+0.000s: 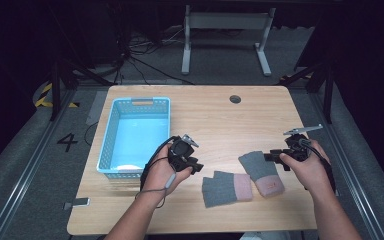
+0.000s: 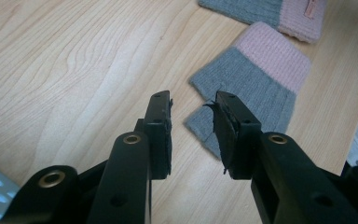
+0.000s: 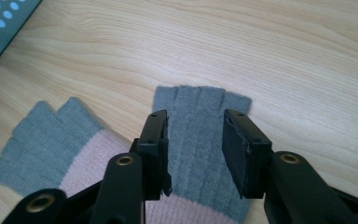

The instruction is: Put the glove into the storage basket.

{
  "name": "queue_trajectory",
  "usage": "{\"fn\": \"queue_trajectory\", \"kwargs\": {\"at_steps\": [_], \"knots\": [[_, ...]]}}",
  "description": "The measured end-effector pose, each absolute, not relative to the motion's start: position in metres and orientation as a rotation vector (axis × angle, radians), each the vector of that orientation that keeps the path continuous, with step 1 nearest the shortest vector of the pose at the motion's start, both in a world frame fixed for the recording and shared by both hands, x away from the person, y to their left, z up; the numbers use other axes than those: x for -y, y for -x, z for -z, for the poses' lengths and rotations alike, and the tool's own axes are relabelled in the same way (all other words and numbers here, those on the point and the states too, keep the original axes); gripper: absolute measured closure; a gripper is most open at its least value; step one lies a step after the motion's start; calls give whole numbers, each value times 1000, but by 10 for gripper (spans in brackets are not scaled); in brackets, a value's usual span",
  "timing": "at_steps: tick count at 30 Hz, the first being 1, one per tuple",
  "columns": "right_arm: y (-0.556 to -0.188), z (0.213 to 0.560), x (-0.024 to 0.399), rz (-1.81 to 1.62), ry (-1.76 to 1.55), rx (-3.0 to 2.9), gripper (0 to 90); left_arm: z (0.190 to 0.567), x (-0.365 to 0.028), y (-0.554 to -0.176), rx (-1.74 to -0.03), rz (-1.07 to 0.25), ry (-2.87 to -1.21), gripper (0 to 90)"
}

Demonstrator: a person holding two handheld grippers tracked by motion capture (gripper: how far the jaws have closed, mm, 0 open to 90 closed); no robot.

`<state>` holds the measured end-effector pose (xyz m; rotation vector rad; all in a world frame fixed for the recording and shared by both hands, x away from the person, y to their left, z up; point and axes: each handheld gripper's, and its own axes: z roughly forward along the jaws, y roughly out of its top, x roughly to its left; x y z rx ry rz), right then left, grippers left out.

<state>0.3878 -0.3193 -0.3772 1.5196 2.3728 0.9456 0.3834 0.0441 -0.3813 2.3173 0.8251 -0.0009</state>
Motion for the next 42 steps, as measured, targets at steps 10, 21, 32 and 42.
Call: {"fn": "queue_trajectory", "kwargs": {"at_steps": [10,21,32,42], "knots": [[-388,385,324,-844,-1636,-2351,562,376,-51,-383,-836,-17,-2306,670],[-391,401,316,-708,-1697,-2400,529,377,-56,-386,-853,-17,-2305,660],[-393,418,305,-557,-1712,-2481,509,378,-58,-387,-856,-25,-2294,655],[-394,423,299,-500,-1710,-2475,514,378,-57,-386,-853,-22,-2297,648]]}}
